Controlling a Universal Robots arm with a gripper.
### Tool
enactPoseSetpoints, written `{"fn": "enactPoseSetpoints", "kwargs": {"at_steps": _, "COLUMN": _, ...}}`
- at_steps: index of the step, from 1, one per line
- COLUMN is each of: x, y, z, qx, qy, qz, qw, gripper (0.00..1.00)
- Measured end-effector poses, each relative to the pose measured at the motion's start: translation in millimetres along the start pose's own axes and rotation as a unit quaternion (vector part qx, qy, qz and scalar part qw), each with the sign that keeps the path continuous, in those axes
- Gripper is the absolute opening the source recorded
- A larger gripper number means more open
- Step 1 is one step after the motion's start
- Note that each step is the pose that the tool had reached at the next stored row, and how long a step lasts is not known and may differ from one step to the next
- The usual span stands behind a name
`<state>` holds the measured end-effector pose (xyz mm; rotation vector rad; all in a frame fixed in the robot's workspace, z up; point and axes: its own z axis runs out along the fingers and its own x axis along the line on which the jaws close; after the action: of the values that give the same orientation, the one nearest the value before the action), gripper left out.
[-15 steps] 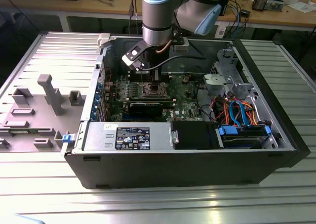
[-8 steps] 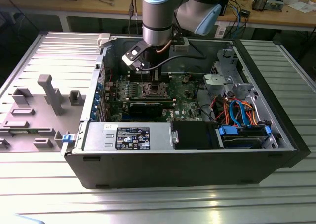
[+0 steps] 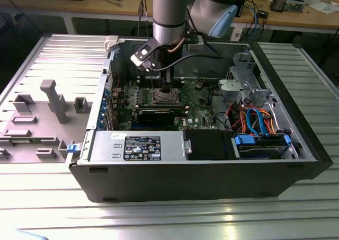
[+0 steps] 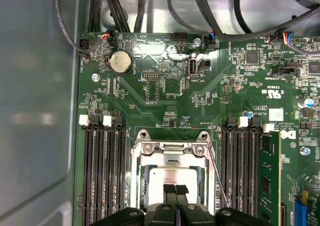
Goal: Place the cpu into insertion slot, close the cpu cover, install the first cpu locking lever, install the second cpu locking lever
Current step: 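Install the first cpu locking lever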
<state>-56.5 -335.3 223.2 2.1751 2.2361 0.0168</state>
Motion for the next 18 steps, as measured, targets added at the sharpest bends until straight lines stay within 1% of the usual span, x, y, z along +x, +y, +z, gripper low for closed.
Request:
{"fn": "enactPoseSetpoints", "kwargs": {"at_steps": 7, "x": 0.0, "y": 0.1, "z": -5.7, "qx": 0.0, "qy": -0.0014, "qz": 0.0, "qw": 1.0, "gripper": 0.11}}
{"fn": "enactPoseSetpoints", "kwargs": {"at_steps": 9, "x": 0.0, "y": 0.1, "z": -7.2, "qx": 0.0001, "qy": -0.0025, "qz": 0.0, "qw": 1.0, "gripper": 0.11}}
{"fn": "enactPoseSetpoints", "kwargs": {"at_steps": 11, "x": 0.1, "y": 0.2, "z": -10.2, "qx": 0.0001, "qy": -0.0046, "qz": 0.0, "qw": 0.99999, "gripper": 0.11}}
{"fn": "enactPoseSetpoints", "kwargs": {"at_steps": 18, "x": 0.2, "y": 0.4, "z": -16.4, "qx": 0.0002, "qy": -0.0086, "qz": 0.0, "qw": 0.99996, "gripper": 0.11}}
